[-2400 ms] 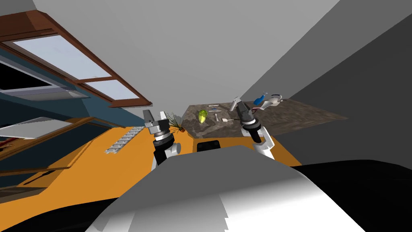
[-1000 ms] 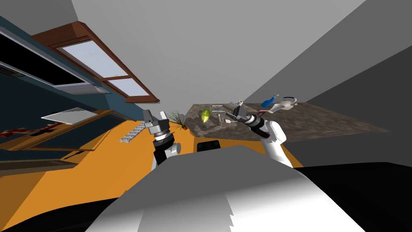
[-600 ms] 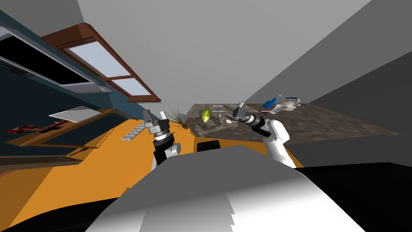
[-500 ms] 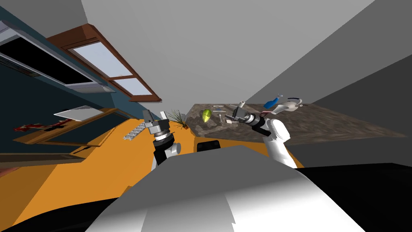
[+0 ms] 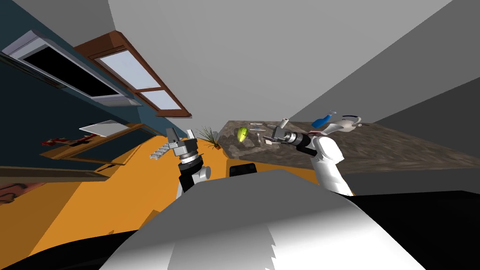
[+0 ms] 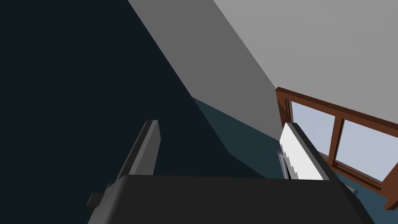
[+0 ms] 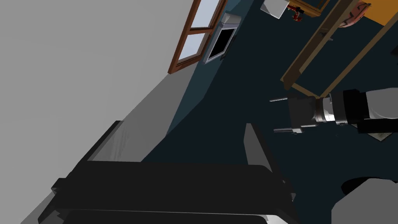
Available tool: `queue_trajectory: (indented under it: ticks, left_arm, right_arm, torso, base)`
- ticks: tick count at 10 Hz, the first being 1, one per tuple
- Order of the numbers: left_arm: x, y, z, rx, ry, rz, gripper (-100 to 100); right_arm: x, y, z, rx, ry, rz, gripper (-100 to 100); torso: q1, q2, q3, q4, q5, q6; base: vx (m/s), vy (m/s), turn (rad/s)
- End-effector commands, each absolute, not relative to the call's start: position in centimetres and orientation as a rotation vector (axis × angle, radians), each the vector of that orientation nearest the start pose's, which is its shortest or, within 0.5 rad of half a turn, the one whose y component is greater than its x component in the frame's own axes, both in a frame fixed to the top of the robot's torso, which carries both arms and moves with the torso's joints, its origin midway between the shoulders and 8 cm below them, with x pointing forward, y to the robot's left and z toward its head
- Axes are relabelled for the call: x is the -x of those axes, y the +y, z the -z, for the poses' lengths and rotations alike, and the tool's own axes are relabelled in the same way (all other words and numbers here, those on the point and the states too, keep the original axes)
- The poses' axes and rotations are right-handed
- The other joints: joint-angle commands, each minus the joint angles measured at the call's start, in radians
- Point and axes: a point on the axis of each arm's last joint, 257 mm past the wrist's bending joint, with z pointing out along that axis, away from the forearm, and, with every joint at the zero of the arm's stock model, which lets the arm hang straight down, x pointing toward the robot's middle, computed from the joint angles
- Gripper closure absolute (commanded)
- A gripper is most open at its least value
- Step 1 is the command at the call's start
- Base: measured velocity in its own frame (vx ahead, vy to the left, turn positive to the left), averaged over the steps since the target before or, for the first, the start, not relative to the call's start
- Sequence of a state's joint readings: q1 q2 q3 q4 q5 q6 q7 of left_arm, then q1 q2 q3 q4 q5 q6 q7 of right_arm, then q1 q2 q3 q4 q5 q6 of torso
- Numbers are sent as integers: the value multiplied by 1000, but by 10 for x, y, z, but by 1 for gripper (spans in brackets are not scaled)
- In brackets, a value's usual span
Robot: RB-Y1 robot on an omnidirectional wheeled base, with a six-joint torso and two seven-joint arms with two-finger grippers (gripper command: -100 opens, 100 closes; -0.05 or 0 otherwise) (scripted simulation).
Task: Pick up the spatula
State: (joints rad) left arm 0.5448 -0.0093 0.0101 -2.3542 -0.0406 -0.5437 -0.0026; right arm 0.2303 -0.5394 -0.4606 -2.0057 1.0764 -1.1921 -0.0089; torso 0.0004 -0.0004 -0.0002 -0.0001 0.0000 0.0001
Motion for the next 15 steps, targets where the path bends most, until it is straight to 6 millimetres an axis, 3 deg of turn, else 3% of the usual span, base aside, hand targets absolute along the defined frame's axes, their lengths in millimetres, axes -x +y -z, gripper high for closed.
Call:
queue_trajectory:
  ticks: [1,2,5,7,8,10,13,15]
  left_arm:
    - [-318,278,-51,572,576,1265,0]
    - [-318,278,-51,572,576,1265,0]
    - [-318,278,-51,572,576,1265,0]
    - [-318,278,-51,572,576,1265,0]
    - [-318,278,-51,572,576,1265,0]
    - [-318,278,-51,572,576,1265,0]
    - [-318,278,-51,572,576,1265,0]
    - [-318,278,-51,572,576,1265,0]
  right_arm:
    - [-357,-242,81,1027,1259,-390,-100]
    - [-358,-243,84,1035,1268,-379,-100]
    - [-367,-274,114,1129,1374,-300,-100]
    - [-370,-280,126,1154,1409,-260,-100]
    - [-372,-296,137,1185,1457,-239,-100]
    - [-374,-302,146,1204,1485,-207,-100]
    - [-376,-340,178,1266,1612,-152,-100]
    - [-377,-348,187,1287,1646,-117,-100]
  torso:
    - [0,0,0,0,0,0]
    - [0,0,0,0,0,0]
    - [0,0,0,0,0,1]
    - [0,0,0,0,0,1]
    - [0,0,0,0,0,1]
    - [0,0,0,0,0,1]
    - [0,0,0,0,0,1]
    - [1,0,0,0,0,1]
  base:
    - [0,6,78]
    - [0,1,-12]
    - [0,11,100]
    - [1,4,29]
    - [2,13,117]
    - [2,8,29]
    - [1,17,95]
    - [2,12,21]
